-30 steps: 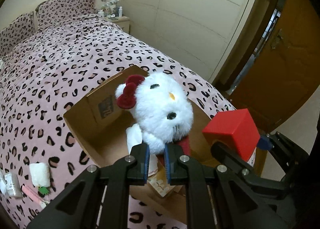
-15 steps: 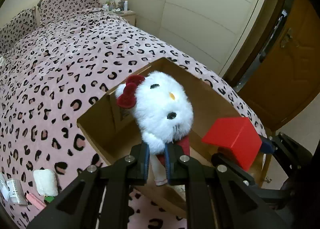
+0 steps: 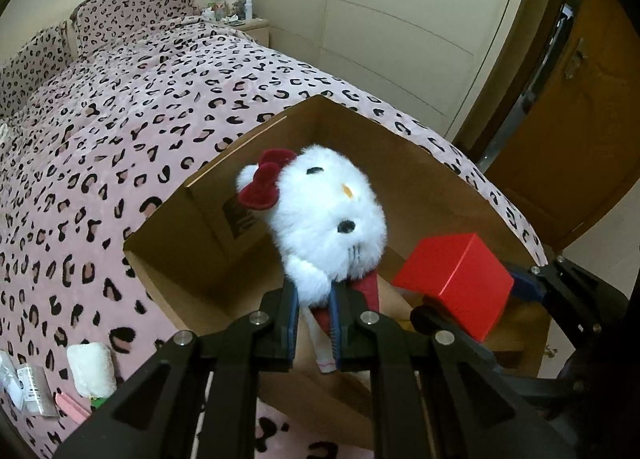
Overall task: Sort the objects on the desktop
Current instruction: 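Lower the plush into the box with the left tool while the right tool lowers the red box in, then move both open tools back over the remaining items on the bed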
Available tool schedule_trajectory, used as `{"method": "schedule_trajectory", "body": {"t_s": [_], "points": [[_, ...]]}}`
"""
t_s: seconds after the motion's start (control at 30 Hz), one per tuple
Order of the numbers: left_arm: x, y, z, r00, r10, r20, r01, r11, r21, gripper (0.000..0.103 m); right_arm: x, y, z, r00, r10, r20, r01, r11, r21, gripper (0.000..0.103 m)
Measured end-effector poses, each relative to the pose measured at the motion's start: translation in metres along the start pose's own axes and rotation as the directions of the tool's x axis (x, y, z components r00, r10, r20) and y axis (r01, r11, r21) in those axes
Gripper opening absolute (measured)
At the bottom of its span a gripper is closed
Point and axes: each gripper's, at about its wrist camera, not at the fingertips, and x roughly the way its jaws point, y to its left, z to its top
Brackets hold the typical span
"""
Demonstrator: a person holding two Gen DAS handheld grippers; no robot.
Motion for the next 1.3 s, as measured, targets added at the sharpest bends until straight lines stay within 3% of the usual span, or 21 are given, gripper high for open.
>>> {"method": "schedule_trajectory", "body": {"t_s": [0.1, 0.2, 0.63, 0.67, 0.73, 0.8, 1.3], "points": [[-0.003, -0.006, 0.000, 1.000, 0.011, 0.012, -0.011, 1.000, 0.016, 0.013, 0.001, -0.001, -0.002, 1.000, -0.003, -0.004, 0.003, 1.000, 0.000, 0.057], [-0.007, -0.010, 0.002, 0.999, -0.027, 0.019, 0.027, 0.999, 0.017, 0.013, 0.000, -0.005, -0.004, 1.000, -0.003, -0.005, 0.003, 1.000, 0.006, 0.057], [-0.010, -0.003, -0.004, 1.000, 0.011, 0.014, -0.010, 1.000, -0.019, 0.014, 0.004, -0.006, -0.004, 0.999, 0.006, -0.034, -0.005, 1.000, 0.021, 0.058], [-0.012, -0.002, -0.004, 1.000, 0.013, 0.020, -0.012, 1.000, -0.024, 0.015, 0.004, -0.006, -0.003, 0.999, 0.008, -0.039, -0.007, 1.000, 0.027, 0.059], [-0.016, 0.001, -0.005, 0.999, 0.020, 0.029, -0.019, 0.999, -0.037, 0.038, 0.002, -0.006, -0.001, 0.999, 0.017, -0.037, -0.015, 0.999, 0.032, 0.064], [-0.025, 0.004, -0.007, 0.998, 0.037, 0.055, -0.034, 0.998, -0.046, 0.049, 0.000, -0.006, 0.001, 0.999, 0.007, -0.045, -0.006, 0.999, 0.036, 0.070], [-0.101, 0.042, -0.047, 0.988, 0.112, 0.109, -0.091, 0.979, -0.181, 0.050, -0.051, 0.009, 0.007, 1.000, 0.019, 0.016, -0.019, 1.000, 0.022, 0.072]]}}
